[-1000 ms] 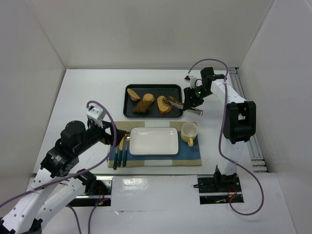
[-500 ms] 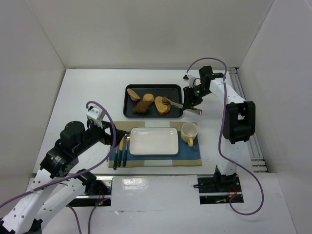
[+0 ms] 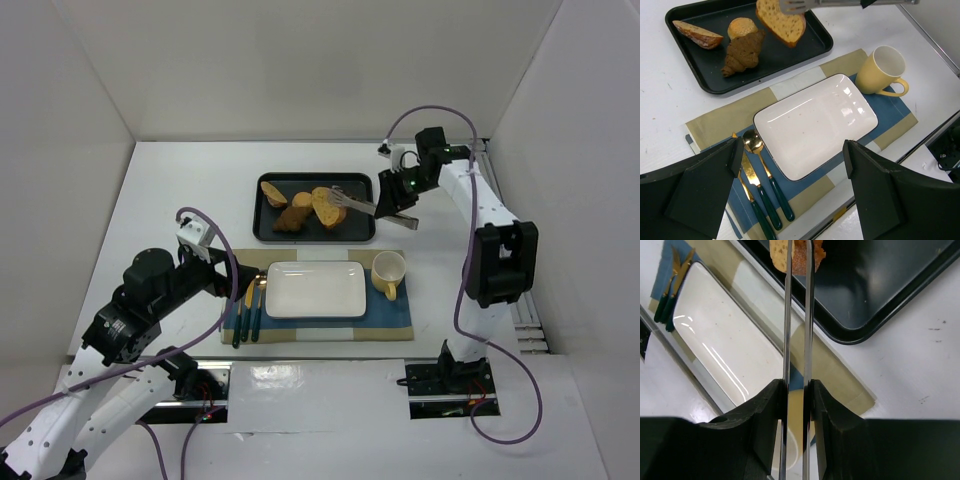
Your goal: Place the bread
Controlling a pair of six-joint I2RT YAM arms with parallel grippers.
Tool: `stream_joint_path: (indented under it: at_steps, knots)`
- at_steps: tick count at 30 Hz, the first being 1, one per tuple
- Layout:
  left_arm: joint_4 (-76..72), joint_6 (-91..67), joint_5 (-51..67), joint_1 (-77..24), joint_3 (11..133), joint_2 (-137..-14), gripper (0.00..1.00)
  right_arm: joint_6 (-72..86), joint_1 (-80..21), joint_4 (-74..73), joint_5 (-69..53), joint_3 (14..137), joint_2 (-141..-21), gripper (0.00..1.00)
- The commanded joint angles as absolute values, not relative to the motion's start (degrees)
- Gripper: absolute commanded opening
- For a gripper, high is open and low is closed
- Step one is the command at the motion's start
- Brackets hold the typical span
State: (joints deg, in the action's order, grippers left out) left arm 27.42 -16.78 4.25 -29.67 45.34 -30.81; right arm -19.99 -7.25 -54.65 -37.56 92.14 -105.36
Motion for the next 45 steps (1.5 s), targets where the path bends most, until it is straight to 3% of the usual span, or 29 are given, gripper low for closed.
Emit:
stream_joint_path:
  at_steps: [1, 11, 23, 24, 28, 29, 35, 45]
  knots:
    - [25.49, -17.31, 3.69, -29.62, 45.35, -30.67, 1.00, -22.49, -7.29, -54.14, -41.04, 91.32, -97.13, 0.00]
    - [25.49, -17.31, 2.64, -29.62, 45.35, -30.67, 1.00, -33.29, -10.63, -63.01, -44.30, 83.33, -88.16, 0.00]
    - [25.49, -17.31, 2.11, -29.62, 44.82, -31.20, 1.00, -37.88, -23.37, -66.18, -35.25, 74.71, -87.01, 0.00]
    - [25.49, -17.31, 2.11, -29.62, 44.82, -31.20, 1.00, -37.18, -23.90, -66.18, -34.55, 74.71, -87.01, 0.04]
    - [25.49, -17.31, 2.11, -29.62, 44.82, -31.20, 1.00, -36.56, -25.66, -65.65, -30.68, 74.18, -87.54, 0.41]
    - [25.49, -17.31, 2.11, -29.62, 44.82, -31.20, 1.00, -35.78, -26.27, -65.13, -30.67, 74.18, -87.02, 0.45]
    - [25.49, -17.31, 2.11, -29.62, 44.82, -31.20, 1.00, -35.24, -26.28, -63.29, -29.36, 73.65, -84.64, 0.56]
    - [25.49, -17.31, 2.11, -29.62, 44.82, -31.20, 1.00, -34.72, -25.23, -60.21, -29.36, 77.51, -81.04, 0.59]
